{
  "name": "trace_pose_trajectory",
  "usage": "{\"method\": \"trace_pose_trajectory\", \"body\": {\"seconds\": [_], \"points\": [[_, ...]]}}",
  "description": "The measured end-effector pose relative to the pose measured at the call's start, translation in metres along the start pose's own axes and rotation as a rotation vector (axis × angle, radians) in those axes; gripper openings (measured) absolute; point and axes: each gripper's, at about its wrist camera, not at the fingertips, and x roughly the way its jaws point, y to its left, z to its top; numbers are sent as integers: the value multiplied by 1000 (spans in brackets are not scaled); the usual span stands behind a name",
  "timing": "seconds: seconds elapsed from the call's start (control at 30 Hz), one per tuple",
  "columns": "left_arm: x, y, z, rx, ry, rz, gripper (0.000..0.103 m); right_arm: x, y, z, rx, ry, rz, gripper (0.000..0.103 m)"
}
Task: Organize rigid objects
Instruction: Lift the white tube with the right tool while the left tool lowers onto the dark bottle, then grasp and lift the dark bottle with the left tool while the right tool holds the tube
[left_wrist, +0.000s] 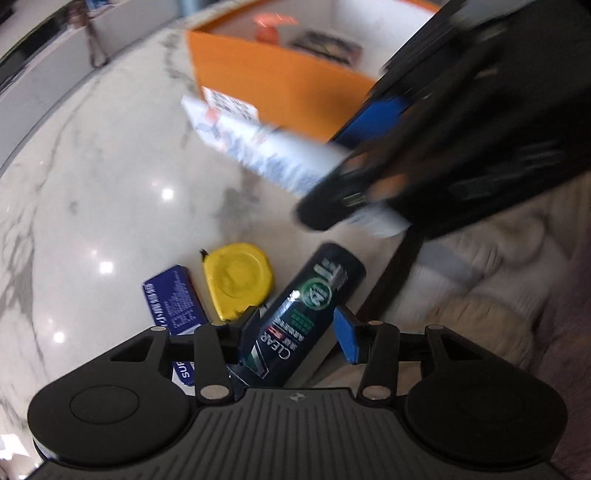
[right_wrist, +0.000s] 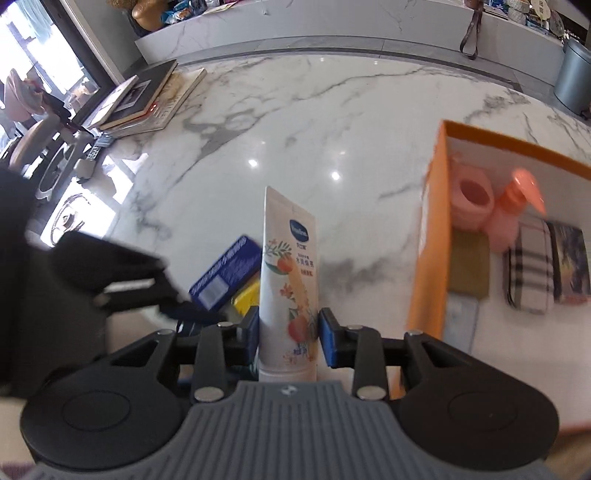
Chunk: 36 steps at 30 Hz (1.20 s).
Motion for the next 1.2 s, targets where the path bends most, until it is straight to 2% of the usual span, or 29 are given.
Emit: {"method": "trace_pose_trajectory", "body": {"seconds": [0.17, 0.3, 0.53, 0.63, 0.8, 1.07, 1.13, 1.2], "points": [[21, -11, 2, 87, 92, 47, 56, -20, -6, -33, 30, -3, 28, 35], [34, -15, 4, 92, 142, 67, 52, -29, -10, -42, 44, -34, 12, 35], [39, -29, 4, 85, 162, 142, 49, -40, -18, -58, 60, -65, 26, 35], [34, -34, 2, 60, 145, 182, 47, -47, -25, -62, 72, -82, 34, 35], [17, -35, -4, -55, 72, 229, 45, -60, -35, -69, 88, -124, 50, 35], [-19, -32, -21, -349, -99, 243, 41, -70, -49, -73, 128, -178, 82, 35], [-28, -14, -11, -423, -138, 234, 40, -72, -52, -73, 135, -187, 86, 35], [-37, -14, -8, -479, -182, 234, 39, -75, -55, -73, 141, -202, 94, 35]]}}
